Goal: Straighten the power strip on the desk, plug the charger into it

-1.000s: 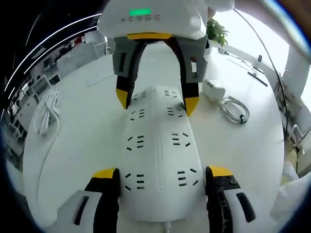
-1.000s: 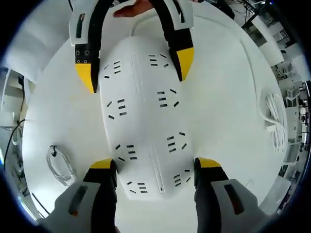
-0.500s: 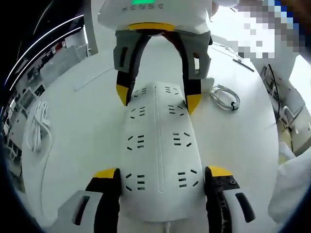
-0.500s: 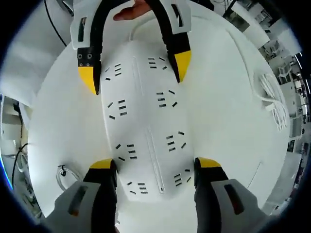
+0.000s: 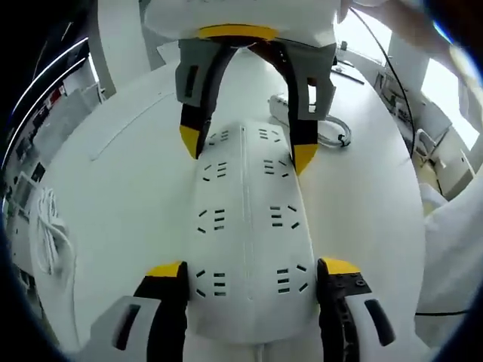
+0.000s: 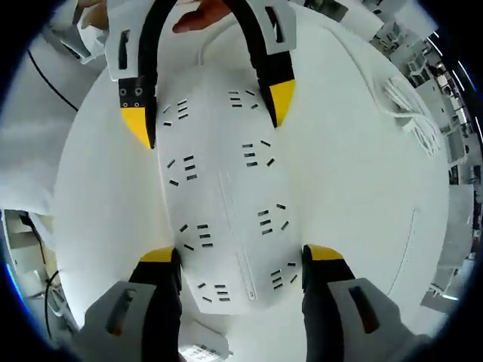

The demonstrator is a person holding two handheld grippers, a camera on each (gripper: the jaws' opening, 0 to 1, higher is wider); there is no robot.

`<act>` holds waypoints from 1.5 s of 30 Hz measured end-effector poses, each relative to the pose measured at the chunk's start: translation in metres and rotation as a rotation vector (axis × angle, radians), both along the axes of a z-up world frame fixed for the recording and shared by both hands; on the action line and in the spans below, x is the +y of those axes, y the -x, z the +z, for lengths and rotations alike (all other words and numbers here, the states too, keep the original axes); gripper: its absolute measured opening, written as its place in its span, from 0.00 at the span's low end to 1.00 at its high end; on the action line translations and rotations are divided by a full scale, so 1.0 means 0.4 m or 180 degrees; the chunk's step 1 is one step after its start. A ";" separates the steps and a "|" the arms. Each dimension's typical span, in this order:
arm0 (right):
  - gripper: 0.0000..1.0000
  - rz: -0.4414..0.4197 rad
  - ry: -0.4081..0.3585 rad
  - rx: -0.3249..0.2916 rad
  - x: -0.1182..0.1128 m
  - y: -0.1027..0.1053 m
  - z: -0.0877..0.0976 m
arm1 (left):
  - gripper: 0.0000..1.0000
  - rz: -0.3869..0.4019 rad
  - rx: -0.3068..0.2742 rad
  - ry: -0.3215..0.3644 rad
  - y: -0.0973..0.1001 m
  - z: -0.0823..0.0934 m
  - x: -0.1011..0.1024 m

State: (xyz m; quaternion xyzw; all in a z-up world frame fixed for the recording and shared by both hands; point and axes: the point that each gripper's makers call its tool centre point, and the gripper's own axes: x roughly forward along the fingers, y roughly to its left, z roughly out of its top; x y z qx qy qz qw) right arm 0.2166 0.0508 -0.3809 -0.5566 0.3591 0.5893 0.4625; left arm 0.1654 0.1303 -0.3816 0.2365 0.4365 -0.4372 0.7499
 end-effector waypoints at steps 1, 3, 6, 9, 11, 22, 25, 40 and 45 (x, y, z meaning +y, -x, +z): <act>0.63 -0.0021 -0.0004 0.0001 -0.001 0.002 0.000 | 0.70 -0.0027 0.0011 -0.0016 -0.004 0.000 0.002; 0.63 -0.0088 -0.0027 0.0006 -0.002 0.006 0.001 | 0.70 -0.0109 0.0018 -0.0023 -0.006 0.000 0.003; 0.63 -0.0236 -0.0059 0.0012 -0.003 0.016 0.002 | 0.71 -0.0347 -0.0020 0.0038 -0.004 0.001 0.004; 0.63 -0.0329 -0.0095 0.0015 -0.003 0.027 0.002 | 0.71 -0.0410 -0.0009 0.0025 -0.006 0.001 0.008; 0.63 -0.0396 -0.0115 0.0016 -0.002 0.029 0.002 | 0.71 -0.0454 0.0007 -0.0011 -0.015 0.000 0.010; 0.63 -0.0697 -0.0150 0.0019 -0.007 0.049 0.004 | 0.70 -0.0737 0.0027 -0.0067 -0.005 0.000 0.012; 0.63 -0.0788 -0.0148 0.0014 -0.008 0.052 0.005 | 0.70 -0.0831 0.0044 -0.0106 -0.010 0.001 0.015; 0.63 -0.1251 -0.0210 0.0004 -0.010 0.070 0.006 | 0.69 -0.1188 0.0074 -0.0269 -0.016 0.002 0.028; 0.63 -0.1383 -0.0165 0.0001 -0.008 0.064 0.003 | 0.69 -0.1281 0.0070 -0.0281 0.001 0.003 0.026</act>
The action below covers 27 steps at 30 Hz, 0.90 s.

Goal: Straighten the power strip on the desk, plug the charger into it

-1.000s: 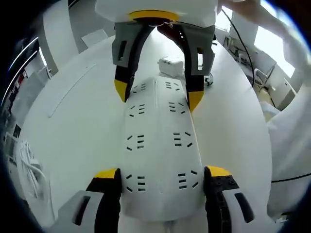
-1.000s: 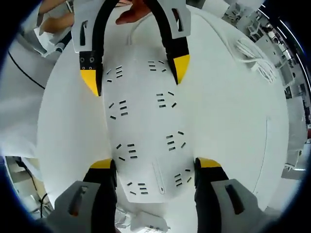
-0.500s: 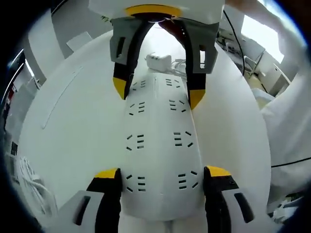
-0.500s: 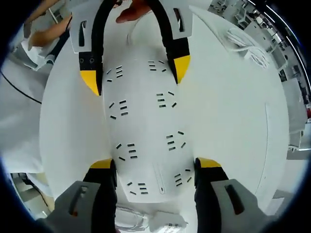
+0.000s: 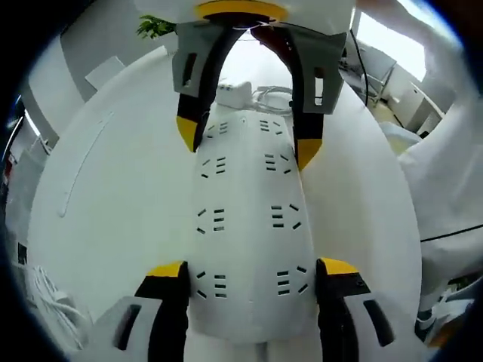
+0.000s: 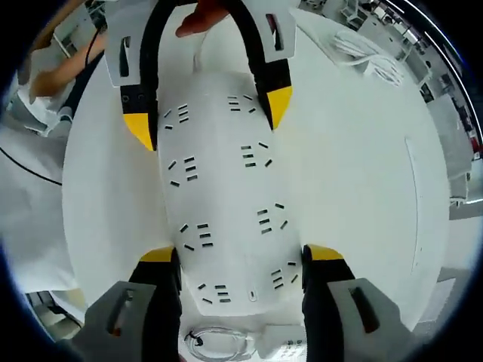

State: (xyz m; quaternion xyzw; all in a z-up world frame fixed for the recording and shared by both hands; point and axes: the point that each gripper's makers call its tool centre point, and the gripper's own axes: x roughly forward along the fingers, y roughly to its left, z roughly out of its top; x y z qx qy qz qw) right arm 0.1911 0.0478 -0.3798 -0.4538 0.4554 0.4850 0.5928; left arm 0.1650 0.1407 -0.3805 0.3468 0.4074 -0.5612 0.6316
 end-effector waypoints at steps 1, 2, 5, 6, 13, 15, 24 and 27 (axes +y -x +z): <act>0.63 -0.0044 0.0006 0.0001 0.001 0.003 -0.001 | 0.69 -0.0039 -0.0001 -0.0015 0.004 0.000 0.000; 0.63 -0.0082 0.0007 -0.0004 0.001 0.006 -0.002 | 0.69 -0.0056 0.0001 -0.0022 0.007 0.001 0.000; 0.63 -0.0184 -0.0005 -0.0012 0.001 0.015 -0.002 | 0.69 -0.0119 0.0002 -0.0057 0.002 -0.002 0.000; 0.63 -0.0216 -0.0017 -0.0017 0.001 0.017 -0.002 | 0.69 -0.0142 0.0001 -0.0072 0.003 -0.002 0.000; 0.63 -0.0382 -0.0120 -0.0049 0.002 0.034 0.000 | 0.68 -0.0204 0.0007 -0.0178 0.000 -0.004 -0.003; 0.64 -0.0398 -0.0123 -0.0049 0.003 0.038 0.000 | 0.68 -0.0225 0.0008 -0.0223 0.000 -0.004 -0.003; 0.65 -0.0327 -0.0928 -0.0075 0.015 0.035 0.015 | 0.68 -0.0237 0.0010 -0.0264 -0.005 -0.006 -0.001; 0.64 -0.0617 -0.1545 -0.0141 0.006 0.022 0.075 | 0.68 -0.0239 0.0010 -0.0270 -0.006 -0.006 0.000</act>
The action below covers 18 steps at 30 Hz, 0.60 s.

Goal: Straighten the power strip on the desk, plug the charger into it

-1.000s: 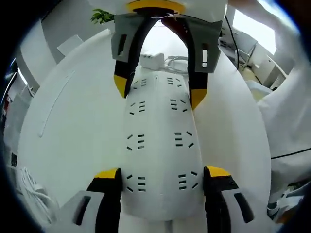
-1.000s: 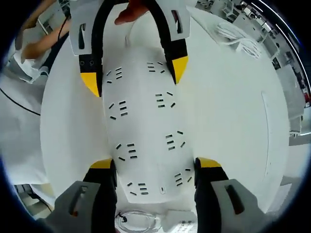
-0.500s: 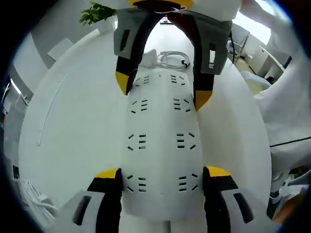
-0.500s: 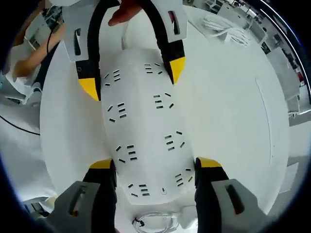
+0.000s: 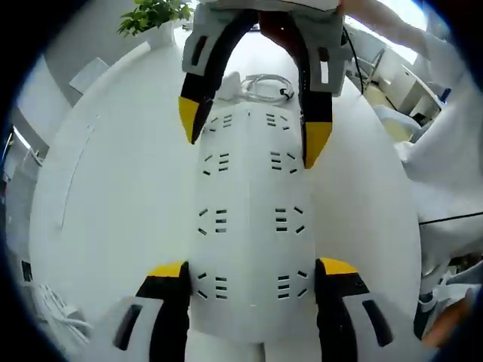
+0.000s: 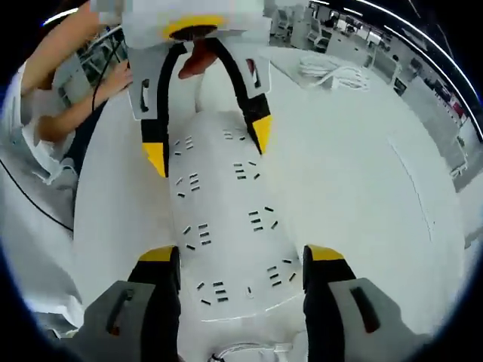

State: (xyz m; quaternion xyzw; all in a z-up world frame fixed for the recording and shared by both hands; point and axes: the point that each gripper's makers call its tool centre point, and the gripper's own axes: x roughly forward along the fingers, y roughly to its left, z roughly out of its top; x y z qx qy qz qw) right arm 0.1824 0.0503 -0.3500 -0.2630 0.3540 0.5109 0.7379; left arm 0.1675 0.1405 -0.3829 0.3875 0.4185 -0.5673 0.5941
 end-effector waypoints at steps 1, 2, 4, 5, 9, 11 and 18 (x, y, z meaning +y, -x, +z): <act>0.63 -0.0130 -0.0155 -0.0019 -0.009 -0.006 0.019 | 0.68 -0.0002 0.0000 -0.0005 -0.001 0.000 0.000; 0.63 -0.0335 -0.0395 -0.0080 -0.028 -0.018 0.051 | 0.68 -0.0004 0.0001 -0.0007 -0.001 0.000 0.001; 0.63 -0.0540 -0.0859 -0.0385 -0.073 -0.033 0.116 | 0.68 -0.0008 -0.0001 -0.0004 -0.002 -0.001 0.001; 0.63 -0.0584 -0.1065 -0.0576 -0.103 -0.041 0.143 | 0.68 -0.0006 -0.0002 0.0006 -0.003 -0.001 0.002; 0.62 -0.1018 -0.1269 -0.1132 -0.268 -0.082 0.132 | 0.68 -0.0016 -0.0002 0.0051 -0.005 -0.003 0.003; 0.57 -0.0998 -0.1220 -0.1068 -0.296 -0.082 0.079 | 0.68 -0.0016 -0.0002 0.0056 -0.005 -0.003 0.003; 0.48 -0.1047 -0.1387 -0.1047 -0.293 -0.129 0.017 | 0.68 -0.0014 -0.0001 0.0086 -0.006 -0.004 0.003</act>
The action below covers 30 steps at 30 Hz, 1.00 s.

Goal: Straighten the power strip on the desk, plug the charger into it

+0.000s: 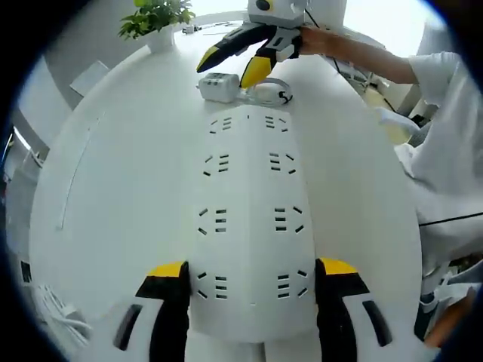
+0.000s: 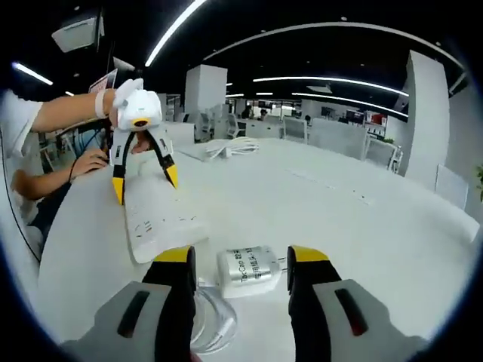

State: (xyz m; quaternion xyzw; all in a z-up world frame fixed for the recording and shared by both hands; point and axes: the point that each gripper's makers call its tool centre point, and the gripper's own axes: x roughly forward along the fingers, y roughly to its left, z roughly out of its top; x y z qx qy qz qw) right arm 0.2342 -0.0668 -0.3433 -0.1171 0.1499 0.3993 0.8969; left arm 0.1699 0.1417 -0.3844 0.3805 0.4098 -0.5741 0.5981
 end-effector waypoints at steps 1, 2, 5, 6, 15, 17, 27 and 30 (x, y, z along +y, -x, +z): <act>0.47 0.0011 0.0004 0.0015 0.006 -0.001 -0.007 | 0.68 0.0002 0.0000 -0.0002 0.000 0.000 0.000; 0.47 0.0029 0.0017 0.0022 0.009 -0.004 -0.016 | 0.68 0.0003 0.0000 -0.0002 0.000 0.000 0.000; 0.46 0.0100 -0.0009 0.0042 0.022 0.006 -0.029 | 0.68 0.0008 -0.0001 -0.0006 0.000 0.000 0.000; 0.46 0.0105 -0.0043 0.0047 0.021 0.003 -0.028 | 0.68 0.0008 -0.0002 -0.0009 0.000 0.000 0.000; 0.37 0.0316 -0.0158 0.0009 0.014 -0.004 -0.026 | 0.68 0.0003 0.0001 -0.0014 -0.001 0.001 -0.001; 0.36 0.0492 -0.0199 0.0032 0.018 0.003 -0.025 | 0.68 0.0005 0.0002 0.0011 -0.001 0.001 -0.002; 0.36 0.1659 -0.0246 0.0235 0.020 0.071 -0.022 | 0.68 0.0008 0.0005 0.0019 -0.001 0.002 -0.002; 0.36 0.1999 -0.0467 0.0328 0.022 0.097 -0.016 | 0.68 0.0010 0.0007 0.0014 -0.001 0.002 -0.002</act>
